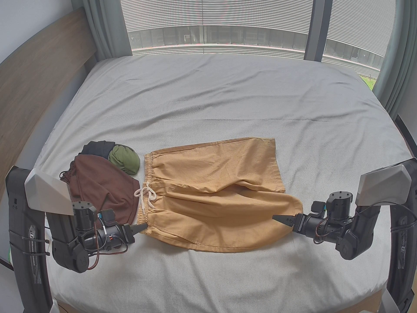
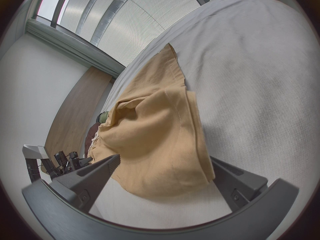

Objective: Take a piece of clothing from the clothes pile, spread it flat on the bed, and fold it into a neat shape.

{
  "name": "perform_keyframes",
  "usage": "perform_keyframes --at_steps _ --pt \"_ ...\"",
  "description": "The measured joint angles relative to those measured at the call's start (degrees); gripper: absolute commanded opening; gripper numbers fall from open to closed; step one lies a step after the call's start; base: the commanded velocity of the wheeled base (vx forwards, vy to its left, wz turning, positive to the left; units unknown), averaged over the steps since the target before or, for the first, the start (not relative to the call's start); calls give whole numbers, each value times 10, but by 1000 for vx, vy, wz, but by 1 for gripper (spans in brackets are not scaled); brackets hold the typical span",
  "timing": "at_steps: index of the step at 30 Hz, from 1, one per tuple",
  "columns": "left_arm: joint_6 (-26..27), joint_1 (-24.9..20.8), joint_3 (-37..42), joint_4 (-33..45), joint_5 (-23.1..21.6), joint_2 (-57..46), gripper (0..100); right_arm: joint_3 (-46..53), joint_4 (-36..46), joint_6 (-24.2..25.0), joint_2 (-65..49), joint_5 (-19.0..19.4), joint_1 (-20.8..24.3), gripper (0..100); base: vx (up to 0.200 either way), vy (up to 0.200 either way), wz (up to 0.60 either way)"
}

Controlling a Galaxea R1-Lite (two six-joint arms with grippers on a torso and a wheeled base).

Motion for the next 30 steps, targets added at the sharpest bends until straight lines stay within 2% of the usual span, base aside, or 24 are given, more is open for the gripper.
perform_keyframes --at_steps 8,30 --pt "0 -1 -2 0 0 0 0 33 0 0 -4 29 10 100 0 0 0" --pt "1 -2 -7 0 0 4 0 111 11 -14 -82 34 9 100 0 0 0"
